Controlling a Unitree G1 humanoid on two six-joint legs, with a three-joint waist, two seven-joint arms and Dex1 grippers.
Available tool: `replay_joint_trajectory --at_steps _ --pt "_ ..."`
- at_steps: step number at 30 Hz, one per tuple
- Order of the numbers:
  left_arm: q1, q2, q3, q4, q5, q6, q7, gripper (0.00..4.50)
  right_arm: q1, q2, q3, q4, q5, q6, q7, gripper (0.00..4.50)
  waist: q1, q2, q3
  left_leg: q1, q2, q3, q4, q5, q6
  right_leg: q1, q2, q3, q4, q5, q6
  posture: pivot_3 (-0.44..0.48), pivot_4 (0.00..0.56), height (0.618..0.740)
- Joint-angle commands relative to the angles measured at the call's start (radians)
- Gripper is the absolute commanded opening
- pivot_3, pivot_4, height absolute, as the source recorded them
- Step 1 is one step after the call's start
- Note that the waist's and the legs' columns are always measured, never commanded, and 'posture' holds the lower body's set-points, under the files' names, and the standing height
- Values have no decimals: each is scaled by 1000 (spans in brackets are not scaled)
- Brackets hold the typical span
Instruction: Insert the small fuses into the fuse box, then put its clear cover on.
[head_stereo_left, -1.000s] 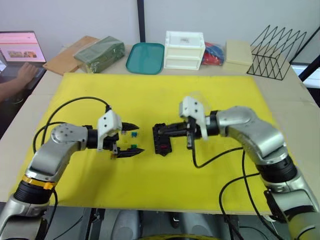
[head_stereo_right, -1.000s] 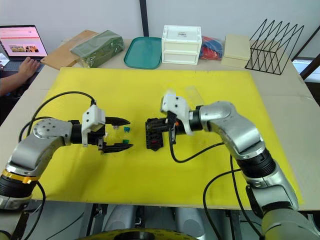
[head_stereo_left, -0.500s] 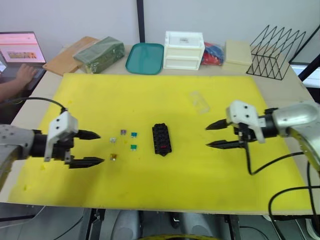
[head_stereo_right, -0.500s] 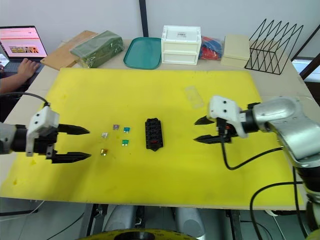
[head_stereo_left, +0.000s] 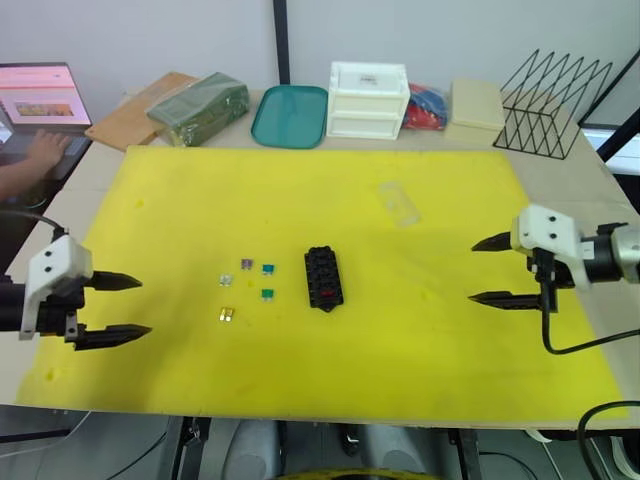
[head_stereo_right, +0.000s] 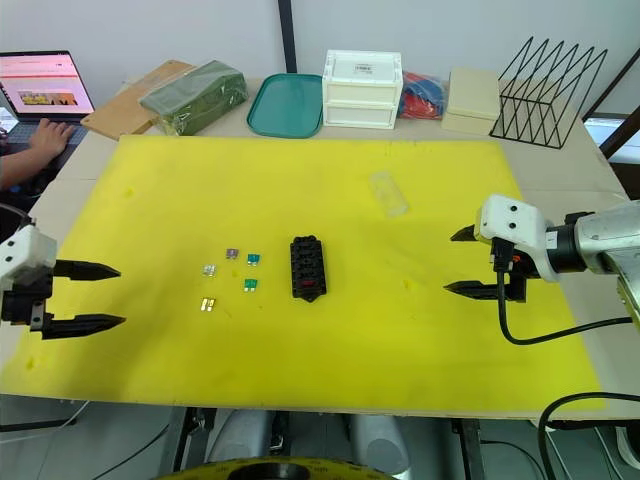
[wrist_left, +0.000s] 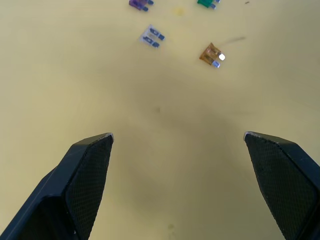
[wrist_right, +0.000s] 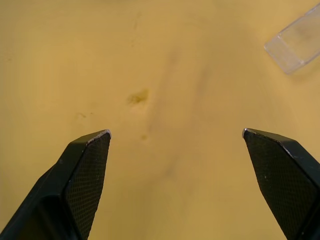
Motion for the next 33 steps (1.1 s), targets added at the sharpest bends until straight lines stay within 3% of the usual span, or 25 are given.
replay_joint_trajectory --at_steps 1,8,13,18,21,23,27,33 --pt "-26 -13 -27 -43 -31 31 13 4500 -60 28 2 -43 19 9 -20 4493 -2 0 0 0 0 0 0 0 0 0 0 0 0 0 0 0 150 740" --pt "-77 -55 -110 -107 -236 353 22 4500 -320 217 145 -177 130 188 -72 4493 -11 1 0 0 1 -1 0 0 0 -1 2 1 2 0 0 0 150 740" --pt "-141 -71 -154 -53 -367 609 49 4500 -432 346 258 -198 136 283 -132 4493 -3 0 0 -1 0 -1 0 0 0 -3 0 1 2 0 0 0 150 740" --pt "-182 -90 -189 11 -410 728 70 4500 -467 414 329 -191 100 269 -156 4493 -1 0 0 -2 0 -1 0 0 0 -3 0 1 2 0 0 0 150 740" --pt "-197 -103 -199 52 -425 784 82 3922 -479 438 349 -190 95 263 -162 4500 -1 0 0 -2 0 -1 0 0 0 -3 0 0 2 0 0 0 150 740" --pt "-221 -123 -209 90 -440 843 103 3206 -483 450 353 -193 95 261 -164 4500 -1 0 0 -2 0 -1 0 0 0 -3 0 0 2 0 0 0 150 740" --pt "-290 -182 -214 154 -470 956 164 3206 -480 453 352 -201 92 264 -162 4500 -1 -1 0 -2 0 -1 0 0 0 -3 0 0 3 0 0 0 150 740" --pt "-325 -224 -259 209 -443 970 189 3206 -475 451 355 -213 86 268 -165 4500 -3 -1 -1 -1 0 -2 0 0 0 -3 0 0 4 1 0 0 150 740"
